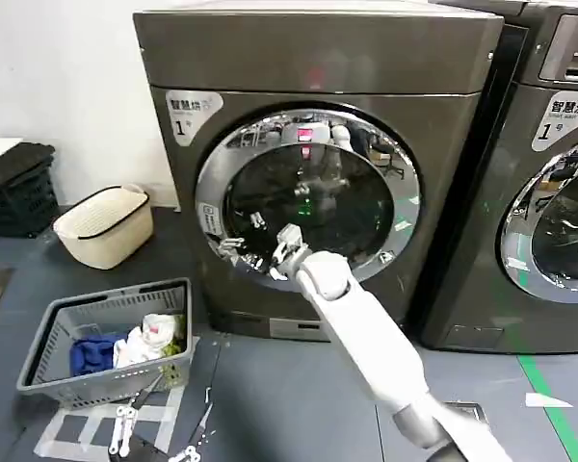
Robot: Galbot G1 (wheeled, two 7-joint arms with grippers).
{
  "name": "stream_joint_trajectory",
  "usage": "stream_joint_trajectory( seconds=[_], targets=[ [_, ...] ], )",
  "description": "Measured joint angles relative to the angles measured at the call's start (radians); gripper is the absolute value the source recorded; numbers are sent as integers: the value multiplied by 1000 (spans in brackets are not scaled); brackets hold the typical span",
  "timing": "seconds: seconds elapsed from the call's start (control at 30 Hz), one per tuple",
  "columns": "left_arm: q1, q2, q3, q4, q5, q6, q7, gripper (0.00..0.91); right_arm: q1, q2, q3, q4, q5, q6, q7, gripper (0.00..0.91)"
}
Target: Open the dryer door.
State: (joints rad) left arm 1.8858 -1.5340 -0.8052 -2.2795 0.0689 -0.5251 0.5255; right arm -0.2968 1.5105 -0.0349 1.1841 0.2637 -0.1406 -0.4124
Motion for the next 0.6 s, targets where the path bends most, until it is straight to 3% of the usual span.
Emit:
stream_joint_trajectory(
  seconds=[0.47, 0.6],
  targets=[
    [3, -2, 20, 3, 6, 0, 0, 907, 33, 24, -21, -38, 6, 11, -32, 907],
    [3, -2, 20, 4, 6, 0, 0, 907, 33, 15, -34, -29, 43, 7, -69, 907]
  ],
)
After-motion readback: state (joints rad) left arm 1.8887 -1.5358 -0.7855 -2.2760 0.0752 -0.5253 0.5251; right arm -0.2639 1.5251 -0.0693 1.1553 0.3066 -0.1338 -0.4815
